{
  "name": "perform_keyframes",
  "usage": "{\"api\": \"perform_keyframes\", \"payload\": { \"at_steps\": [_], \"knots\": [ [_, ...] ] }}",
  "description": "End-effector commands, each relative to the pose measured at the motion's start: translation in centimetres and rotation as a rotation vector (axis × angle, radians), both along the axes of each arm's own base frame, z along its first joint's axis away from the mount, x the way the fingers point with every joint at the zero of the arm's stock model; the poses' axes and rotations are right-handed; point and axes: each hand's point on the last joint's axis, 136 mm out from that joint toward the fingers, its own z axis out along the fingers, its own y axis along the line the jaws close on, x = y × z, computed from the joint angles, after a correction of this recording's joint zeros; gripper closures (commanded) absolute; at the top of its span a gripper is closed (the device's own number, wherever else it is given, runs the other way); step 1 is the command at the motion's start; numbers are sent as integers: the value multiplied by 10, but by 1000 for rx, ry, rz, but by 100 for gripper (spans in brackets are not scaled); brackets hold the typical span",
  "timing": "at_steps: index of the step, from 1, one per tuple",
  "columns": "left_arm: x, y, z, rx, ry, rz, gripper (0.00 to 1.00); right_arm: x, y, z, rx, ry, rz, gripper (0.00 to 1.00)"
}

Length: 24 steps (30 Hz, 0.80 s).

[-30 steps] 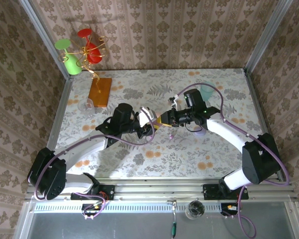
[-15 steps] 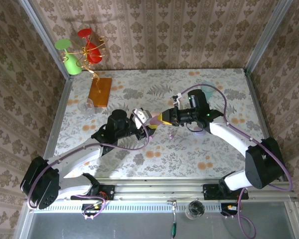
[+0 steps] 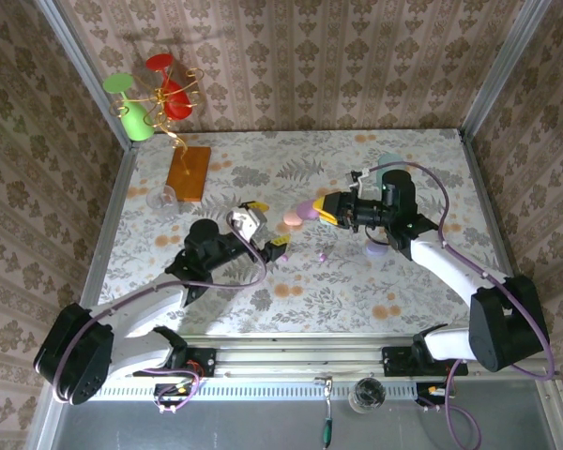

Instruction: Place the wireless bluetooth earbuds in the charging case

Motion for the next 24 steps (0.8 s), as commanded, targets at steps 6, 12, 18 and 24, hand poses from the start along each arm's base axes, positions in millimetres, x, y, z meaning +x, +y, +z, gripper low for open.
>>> {"api": "perform_keyframes", "payload": {
  "at_steps": [6,12,18,24],
  "knots": [
    [-3,-10,57,-251,-140,-122,7,-7,2,60,277,-31,30,84],
    [0,-16,65,-292,-173,-180,12,-14,10,73,354,-9,37,85],
    [-10,-28,72,-280,-198,-286,30,-21,28,82,392,1,85,85],
    [-15,-31,79,-284,-207,-338,36,-23,32,86,403,-7,103,85]
  ]
}}
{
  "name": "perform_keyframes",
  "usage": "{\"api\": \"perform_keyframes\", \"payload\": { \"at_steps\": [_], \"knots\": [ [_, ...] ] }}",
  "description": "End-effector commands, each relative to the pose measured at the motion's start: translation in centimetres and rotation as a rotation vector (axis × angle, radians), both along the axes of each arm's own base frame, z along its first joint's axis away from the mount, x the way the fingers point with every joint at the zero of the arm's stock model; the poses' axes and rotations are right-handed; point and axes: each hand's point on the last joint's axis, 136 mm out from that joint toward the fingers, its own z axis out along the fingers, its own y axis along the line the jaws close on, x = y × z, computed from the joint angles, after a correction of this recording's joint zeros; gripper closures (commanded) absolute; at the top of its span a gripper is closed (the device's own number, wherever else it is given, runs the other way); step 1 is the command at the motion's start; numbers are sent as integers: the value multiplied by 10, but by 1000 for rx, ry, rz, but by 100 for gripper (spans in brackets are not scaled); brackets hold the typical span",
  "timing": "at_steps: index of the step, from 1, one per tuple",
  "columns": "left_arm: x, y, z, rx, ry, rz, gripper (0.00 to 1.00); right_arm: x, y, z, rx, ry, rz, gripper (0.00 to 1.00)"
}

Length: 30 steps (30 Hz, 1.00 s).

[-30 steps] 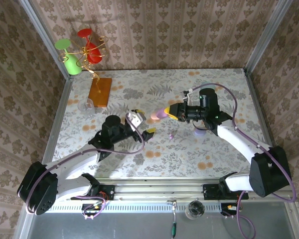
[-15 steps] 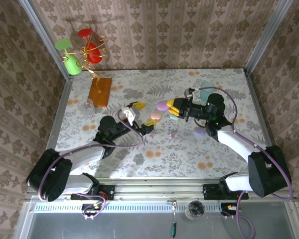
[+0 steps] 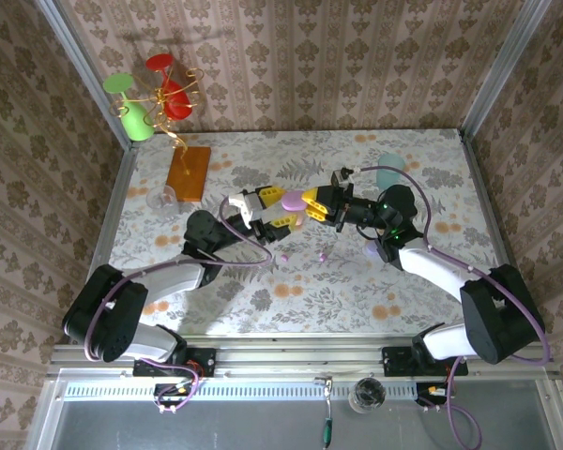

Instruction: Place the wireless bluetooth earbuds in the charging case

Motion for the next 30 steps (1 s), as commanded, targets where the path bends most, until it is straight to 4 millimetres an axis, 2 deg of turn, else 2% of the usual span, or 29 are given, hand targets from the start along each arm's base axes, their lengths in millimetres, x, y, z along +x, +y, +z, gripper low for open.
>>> {"api": "perform_keyframes", "payload": {
  "at_steps": [1,5,12,19,30],
  "knots": [
    [-12,-3,17,-27,-50,-79,37,4,3,12,36,-40,-1,85],
    [-18,-5,20,-26,-43,-123,41,6,4,12,35,-38,3,85],
    [-17,-6,20,-27,-42,-124,46,4,9,12,29,-48,21,86],
    [-13,-9,18,-23,-30,-125,47,1,12,18,29,-77,38,86],
    [-14,-10,20,-27,-23,-137,52,0,15,10,15,-69,47,87]
  ]
}}
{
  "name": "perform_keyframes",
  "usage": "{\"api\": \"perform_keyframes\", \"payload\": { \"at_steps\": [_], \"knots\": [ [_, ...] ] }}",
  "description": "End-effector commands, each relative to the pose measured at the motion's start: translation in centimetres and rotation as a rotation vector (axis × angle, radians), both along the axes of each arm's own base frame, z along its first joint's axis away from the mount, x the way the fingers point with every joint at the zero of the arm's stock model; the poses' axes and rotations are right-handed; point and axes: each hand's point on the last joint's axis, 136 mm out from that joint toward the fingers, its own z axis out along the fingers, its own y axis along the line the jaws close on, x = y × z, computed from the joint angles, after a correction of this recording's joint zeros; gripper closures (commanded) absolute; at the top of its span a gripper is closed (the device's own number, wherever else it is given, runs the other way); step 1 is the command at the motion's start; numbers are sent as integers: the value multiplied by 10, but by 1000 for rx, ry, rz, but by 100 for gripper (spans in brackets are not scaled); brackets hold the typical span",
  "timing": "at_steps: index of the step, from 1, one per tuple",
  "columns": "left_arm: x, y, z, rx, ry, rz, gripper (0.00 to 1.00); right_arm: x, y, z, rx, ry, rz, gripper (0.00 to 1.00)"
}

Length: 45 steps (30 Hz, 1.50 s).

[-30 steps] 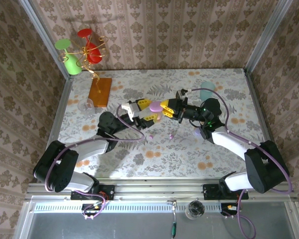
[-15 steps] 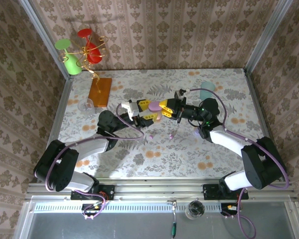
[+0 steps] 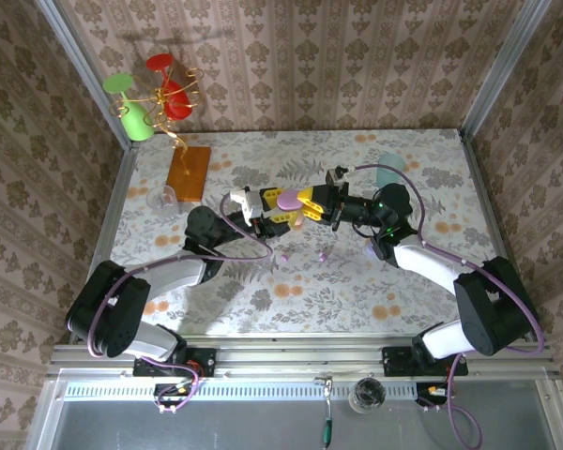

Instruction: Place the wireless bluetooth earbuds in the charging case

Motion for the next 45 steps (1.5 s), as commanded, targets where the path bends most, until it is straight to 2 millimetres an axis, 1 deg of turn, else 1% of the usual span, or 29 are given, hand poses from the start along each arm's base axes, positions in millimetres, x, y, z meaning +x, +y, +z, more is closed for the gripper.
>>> {"api": "perform_keyframes", "payload": {
  "at_steps": [1,6,9,15,17,21,22,23,25,27,30,34,37,41,43,45],
  "knots": [
    [-10,-4,18,-30,-43,-59,52,0,4,10,8,-58,9,87],
    [-11,-4,19,-30,-38,-69,52,1,4,8,2,-55,8,86],
    [-10,-4,16,-28,-31,-67,57,1,5,6,-4,-52,7,86],
    [-11,-5,15,-24,-24,-78,62,3,5,-1,-30,-47,4,84],
    [-10,-6,13,-21,-22,-78,65,4,5,0,-32,-53,1,78],
    [-10,-5,12,-18,-19,-78,65,6,-1,6,-55,-100,-26,48],
    [-11,-4,12,-17,-20,-78,65,8,-4,3,-78,-106,-41,43],
    [-11,-3,11,-17,-15,-78,65,9,-9,6,-96,-126,-59,39],
    [-11,-1,8,-12,-3,-77,65,11,-18,5,-142,-157,-91,34],
    [-12,1,5,-8,8,-74,65,13,-27,0,-207,-178,-122,32],
    [-15,4,-3,4,24,-75,65,14,-40,-15,-375,-249,-170,29],
    [-21,7,-13,29,38,-81,65,6,-50,-22,-638,-506,-182,27],
    [-25,8,-18,48,44,-91,65,-3,-48,-13,-745,-734,-198,26],
    [-30,8,-21,62,50,-110,65,-19,-34,-5,-834,-992,-172,22],
    [-31,8,-21,70,58,-122,65,-26,-23,-7,-884,-1130,-144,21],
    [-32,7,-22,75,58,-129,65,-27,-17,-11,-930,-1191,-132,19]
  ]
}}
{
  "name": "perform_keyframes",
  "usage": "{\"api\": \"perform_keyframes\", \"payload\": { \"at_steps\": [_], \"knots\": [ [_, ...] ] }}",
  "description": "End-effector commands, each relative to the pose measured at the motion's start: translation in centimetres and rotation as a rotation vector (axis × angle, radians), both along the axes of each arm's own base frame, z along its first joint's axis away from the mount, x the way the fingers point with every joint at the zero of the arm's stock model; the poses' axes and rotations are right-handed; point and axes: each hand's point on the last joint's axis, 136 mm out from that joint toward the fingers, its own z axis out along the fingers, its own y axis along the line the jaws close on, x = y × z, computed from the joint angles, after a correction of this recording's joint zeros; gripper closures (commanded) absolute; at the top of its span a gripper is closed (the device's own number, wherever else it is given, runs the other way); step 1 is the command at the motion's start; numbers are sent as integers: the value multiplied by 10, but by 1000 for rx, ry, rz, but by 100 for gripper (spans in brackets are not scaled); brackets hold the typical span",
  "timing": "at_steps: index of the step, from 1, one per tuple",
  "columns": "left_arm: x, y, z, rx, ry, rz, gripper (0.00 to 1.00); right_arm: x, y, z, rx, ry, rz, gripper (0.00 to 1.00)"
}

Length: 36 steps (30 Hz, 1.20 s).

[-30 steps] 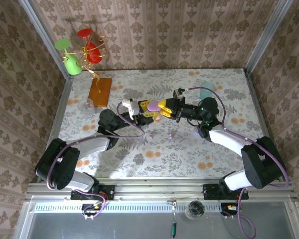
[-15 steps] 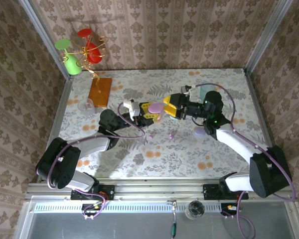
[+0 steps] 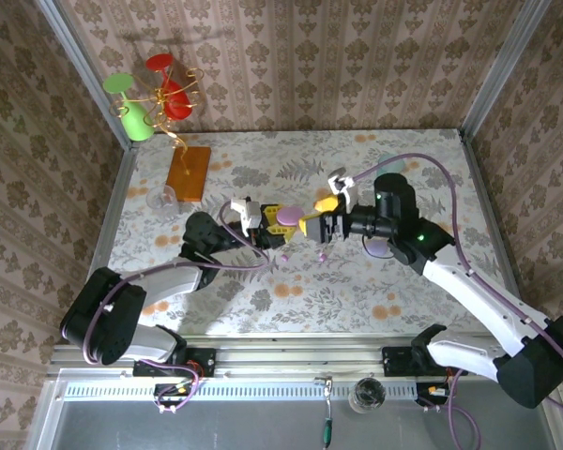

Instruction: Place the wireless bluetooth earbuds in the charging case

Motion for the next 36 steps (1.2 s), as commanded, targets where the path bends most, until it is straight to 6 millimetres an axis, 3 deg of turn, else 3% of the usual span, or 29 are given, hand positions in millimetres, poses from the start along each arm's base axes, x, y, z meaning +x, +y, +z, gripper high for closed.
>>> {"api": "perform_keyframes", "payload": {
  "at_steps": [1,6,14,26,33,36],
  "knots": [
    [-7,2,3,8,-27,-32,65,6,-1,-3,-197,-228,-8,19],
    [-7,2,5,0,-41,-30,64,21,5,-12,-247,-243,-65,18],
    [-9,4,1,6,-44,-24,64,28,-5,5,-185,-265,-164,19],
    [-14,6,3,4,-57,-28,64,45,-9,8,-176,-221,-240,20],
    [-14,9,3,0,-52,-18,64,41,-10,17,-149,-220,-235,20],
    [-10,12,2,-2,-48,4,64,28,-7,21,-120,-231,-182,20]
  ]
}}
